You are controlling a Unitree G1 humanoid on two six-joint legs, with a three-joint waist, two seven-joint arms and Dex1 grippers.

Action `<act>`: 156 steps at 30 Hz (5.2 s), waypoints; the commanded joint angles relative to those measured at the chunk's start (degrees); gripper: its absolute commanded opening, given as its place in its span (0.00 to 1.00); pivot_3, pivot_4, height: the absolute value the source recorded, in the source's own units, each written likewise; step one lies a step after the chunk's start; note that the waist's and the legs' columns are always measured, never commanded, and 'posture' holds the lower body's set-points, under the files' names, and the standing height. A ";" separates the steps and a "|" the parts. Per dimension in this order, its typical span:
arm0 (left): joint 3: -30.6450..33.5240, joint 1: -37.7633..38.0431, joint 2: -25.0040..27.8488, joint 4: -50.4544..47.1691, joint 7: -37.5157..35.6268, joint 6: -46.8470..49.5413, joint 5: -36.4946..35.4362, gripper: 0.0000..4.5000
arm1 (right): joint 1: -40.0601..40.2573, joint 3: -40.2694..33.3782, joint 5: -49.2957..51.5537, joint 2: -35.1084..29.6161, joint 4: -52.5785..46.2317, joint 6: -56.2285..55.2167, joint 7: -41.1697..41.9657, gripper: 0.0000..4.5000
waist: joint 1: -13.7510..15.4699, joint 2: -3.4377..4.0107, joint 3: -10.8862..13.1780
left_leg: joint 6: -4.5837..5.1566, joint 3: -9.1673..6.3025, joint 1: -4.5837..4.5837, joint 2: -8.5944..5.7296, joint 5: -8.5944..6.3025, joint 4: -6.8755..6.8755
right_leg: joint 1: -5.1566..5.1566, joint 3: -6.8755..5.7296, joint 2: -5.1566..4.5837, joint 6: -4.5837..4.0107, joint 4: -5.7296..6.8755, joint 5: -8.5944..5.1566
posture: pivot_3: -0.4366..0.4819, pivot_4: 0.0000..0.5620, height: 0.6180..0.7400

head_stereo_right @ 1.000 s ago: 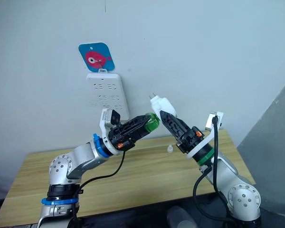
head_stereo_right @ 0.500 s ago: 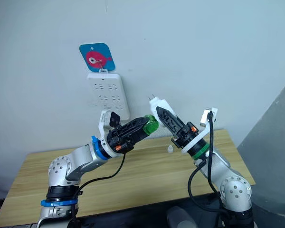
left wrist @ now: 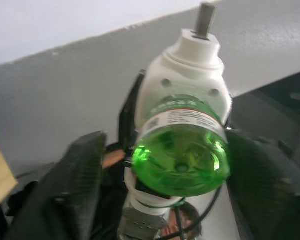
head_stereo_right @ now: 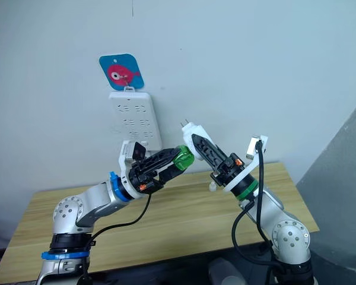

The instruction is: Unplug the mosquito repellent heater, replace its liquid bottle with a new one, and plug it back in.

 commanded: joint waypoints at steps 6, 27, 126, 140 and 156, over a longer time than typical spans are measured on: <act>-0.04 8.11 15.01 -11.78 -18.91 -20.20 43.02 1.00 | -0.67 -2.67 -0.76 -3.29 -1.70 0.14 1.82 0.67 | 0.02 0.12 -0.11 | -0.01 0.10 0.12 0.03 0.01 -0.22 | -0.07 0.08 0.01 -0.06 0.01 -0.02 | 0.19 0.04 0.95; 2.22 -8.35 22.51 17.01 -43.47 -46.60 78.08 1.00 | -10.43 5.94 -26.86 -24.50 -8.64 10.67 12.91 0.67 | 3.77 -0.07 -0.17 | -0.01 0.25 -0.12 0.04 0.01 -0.42 | -0.41 0.09 -0.06 -0.19 -0.03 -0.10 | 0.23 0.08 0.95; -4.04 -26.92 16.03 31.41 -63.96 -36.77 89.91 0.29 | -27.41 19.53 -71.83 8.19 18.89 8.88 9.89 0.67 | 0.02 -0.08 -0.15 | -0.08 -0.65 -0.52 -0.02 0.18 0.04 | -0.75 -0.81 -0.10 -0.46 0.90 0.08 | 0.19 0.10 0.95; -4.16 -26.70 16.48 30.92 -64.40 -36.42 89.99 0.29 | -26.08 20.74 -75.62 7.46 18.07 8.94 12.63 0.67 | 0.03 -0.08 -0.16 | -0.14 -0.75 -0.52 -0.02 0.22 0.03 | -0.74 -0.92 -0.09 -0.46 0.93 0.08 | 0.19 0.09 0.95; -4.12 -26.45 16.54 30.60 -64.35 -36.60 90.32 0.29 | -24.07 18.78 -75.96 8.50 12.80 10.69 13.76 0.67 | 0.06 -0.08 -0.16 | -0.17 -1.06 -0.54 -0.02 0.24 -0.03 | -0.71 -1.28 -0.10 -0.51 0.92 0.04 | 0.19 0.09 0.95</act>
